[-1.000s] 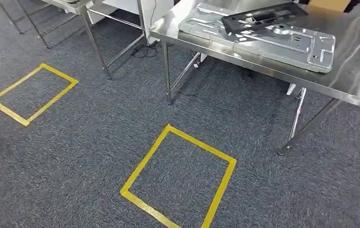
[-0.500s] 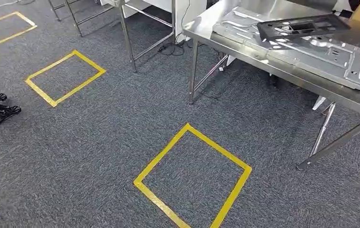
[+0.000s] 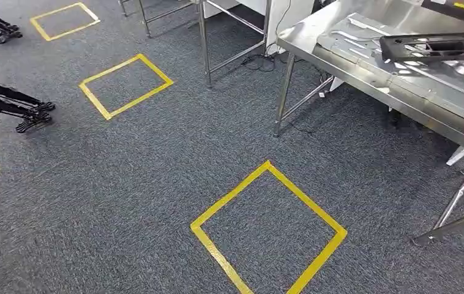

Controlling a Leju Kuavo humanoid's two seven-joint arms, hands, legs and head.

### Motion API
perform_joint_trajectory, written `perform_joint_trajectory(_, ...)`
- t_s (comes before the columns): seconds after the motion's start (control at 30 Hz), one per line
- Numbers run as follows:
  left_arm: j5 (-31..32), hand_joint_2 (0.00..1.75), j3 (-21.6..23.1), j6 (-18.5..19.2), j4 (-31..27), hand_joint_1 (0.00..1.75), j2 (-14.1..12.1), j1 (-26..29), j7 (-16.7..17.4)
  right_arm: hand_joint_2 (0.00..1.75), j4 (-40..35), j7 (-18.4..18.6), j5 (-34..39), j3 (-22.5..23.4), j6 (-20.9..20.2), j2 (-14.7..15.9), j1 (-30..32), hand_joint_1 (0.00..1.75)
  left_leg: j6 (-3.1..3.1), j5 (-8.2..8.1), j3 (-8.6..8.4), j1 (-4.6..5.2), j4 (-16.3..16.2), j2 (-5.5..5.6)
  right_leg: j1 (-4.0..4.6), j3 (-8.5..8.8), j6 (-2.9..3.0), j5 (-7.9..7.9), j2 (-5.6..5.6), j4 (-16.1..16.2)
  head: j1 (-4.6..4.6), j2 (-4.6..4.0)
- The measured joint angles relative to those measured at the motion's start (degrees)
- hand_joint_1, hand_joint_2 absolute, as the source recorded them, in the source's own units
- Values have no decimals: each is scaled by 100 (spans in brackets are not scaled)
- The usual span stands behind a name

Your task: Take the parts from the cabinet and place them on the table.

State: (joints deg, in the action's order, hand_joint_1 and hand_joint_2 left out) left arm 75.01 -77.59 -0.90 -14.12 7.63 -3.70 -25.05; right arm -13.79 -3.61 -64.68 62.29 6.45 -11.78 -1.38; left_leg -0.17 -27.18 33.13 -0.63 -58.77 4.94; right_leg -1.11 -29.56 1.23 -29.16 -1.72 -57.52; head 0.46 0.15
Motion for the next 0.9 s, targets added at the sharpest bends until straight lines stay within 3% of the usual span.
perform_joint_trajectory(0.03,-9,0,0,11,0,0,-15,-4,-4,0,2,-15,-39,-7,7,-18,2,0,-23,-195,132,16,-257,-234,3,-7,38,2,67,6,-4,0)
perform_joint_trajectory(0.07,-13,0,0,13,0,0,-20,-20,-11,0,9,-18,-55,-20,7,-24,11,0,-56,-440,339,4,-686,-349,16,-19,44,0,160,5,-4,0)
perform_joint_trajectory(0.1,-20,0,0,13,0,0,-44,-37,-13,0,18,-33,-65,-31,9,-39,18,0,-87,-669,571,-11,-1176,-406,28,-28,51,-6,270,3,-2,0)
perform_joint_trajectory(0.13,-24,0,-2,13,0,0,-44,-43,-15,0,17,-50,-68,-35,13,-39,19,0,-112,-789,730,-22,-1529,-434,34,-40,54,-8,362,0,-2,0)
perform_joint_trajectory(0.17,-24,0,-2,13,0,0,-54,-34,-15,0,17,-61,-76,-39,13,-42,16,0,-125,-776,771,-32,-1653,-455,36,-41,53,-11,442,-1,-2,0)
perform_joint_trajectory(0.2,-26,0,-2,11,0,0,-66,-23,-13,0,17,-70,-89,-48,13,-42,11,0,-134,-628,659,-43,-1479,-473,36,-36,46,-18,525,-1,-2,0)
perform_joint_trajectory(0.23,-26,0,-4,11,0,0,-87,-14,-9,0,17,-70,-105,-61,11,-44,6,0,-132,-419,445,-47,-1097,-499,36,-28,38,-23,592,-1,-4,0)
perform_joint_trajectory(0.27,-26,0,-4,11,0,0,-101,-13,-7,0,17,-70,-127,-77,9,-55,1,0,-118,-172,127,-47,-534,-576,35,-10,21,-34,659,-1,-4,0)
perform_joint_trajectory(0.3,-26,0,-4,9,0,0,-116,-19,-7,0,17,-70,-149,-83,7,-59,0,0,-90,-3,-185,-39,-1,-804,40,22,-1,-47,720,-2,-4,0)
perform_joint_trajectory(0.33,-24,0,-4,9,0,0,-120,-38,-4,0,20,-68,-153,-85,4,-59,4,0,-50,-78,-244,23,143,-937,84,23,-37,-69,774,-8,-4,0)
perform_joint_trajectory(0.47,-22,0,-11,4,0,0,-144,-7,2,0,22,-66,-157,-98,-13,-74,-55,0,103,-18,-192,37,206,-678,89,103,-178,-67,957,32,-2,0)
perform_joint_trajectory(0.5,-22,0,-13,2,0,0,-144,2,2,0,22,-66,-159,-107,-13,-74,-51,0,144,34,-264,-20,265,-620,40,100,-215,-139,753,-45,0,0)
perform_joint_trajectory(0.53,-24,0,-17,4,0,0,-142,-3,4,0,22,-68,-159,-114,-13,-76,-46,0,183,55,-261,-21,283,-568,41,-7,-214,-322,447,-254,-2,0)
perform_joint_trajectory(0.57,-22,0,-18,2,0,0,-142,-22,4,0,24,-66,-159,-116,-13,-76,-40,0,212,70,-235,-13,282,-520,38,-219,-207,-593,274,-698,0,0)
perform_joint_trajectory(0.63,-6,0,-24,-9,0,0,-144,-40,4,0,24,-64,-159,-114,-15,-74,-32,0,230,80,-200,8,268,-373,40,-675,-204,-965,195,-1621,0,0)
perform_joint_trajectory(0.67,-4,0,-28,-11,0,0,-144,-39,9,0,24,-57,-159,-114,-24,-74,-29,0,230,80,-193,12,253,-290,41,-782,-199,-947,191,-1804,-2,0)
perform_joint_trajectory(0.7,-2,0,-31,-24,0,0,-144,-29,11,0,24,-52,-164,-114,-28,-74,-27,0,229,79,-196,12,239,-208,41,-756,-194,-796,186,-1710,0,0)
perform_joint_trajectory(0.73,0,0,-33,-37,0,0,-144,-25,11,0,24,-52,-164,-114,-33,-74,-25,0,222,74,-195,11,220,-122,39,-627,-181,-543,178,-1385,-2,0)
perform_joint_trajectory(0.77,15,0,-33,-48,0,0,-142,-28,11,0,24,-57,-166,-114,-37,-74,-25,0,212,63,-201,12,195,-16,39,-376,-153,-195,107,-811,0,0)
perform_joint_trajectory(0.8,30,0,-33,-70,0,0,-133,-33,9,0,22,-68,-166,-114,-39,-74,-17,0,199,52,-198,11,174,63,39,-160,-111,64,-117,-296,0,0)
perform_joint_trajectory(0.83,50,0,-33,-81,6,0,-99,-37,2,0,22,-70,-166,-114,-39,-61,-4,0,174,43,-156,12,155,112,21,-101,-62,-26,-440,-169,-2,0)
perform_joint_trajectory(0.87,72,0,-31,-103,9,0,-96,-60,-2,0,24,-76,-166,-114,-39,-59,-9,0,137,40,-132,25,118,179,22,-109,-71,-9,-420,-69,-2,0)
perform_joint_trajectory(0.9,79,0,-31,-116,9,0,-94,-57,-9,0,22,-87,-166,-114,-46,-59,-23,0,89,56,-97,-33,130,235,58,-106,-66,-10,-341,-83,0,0)
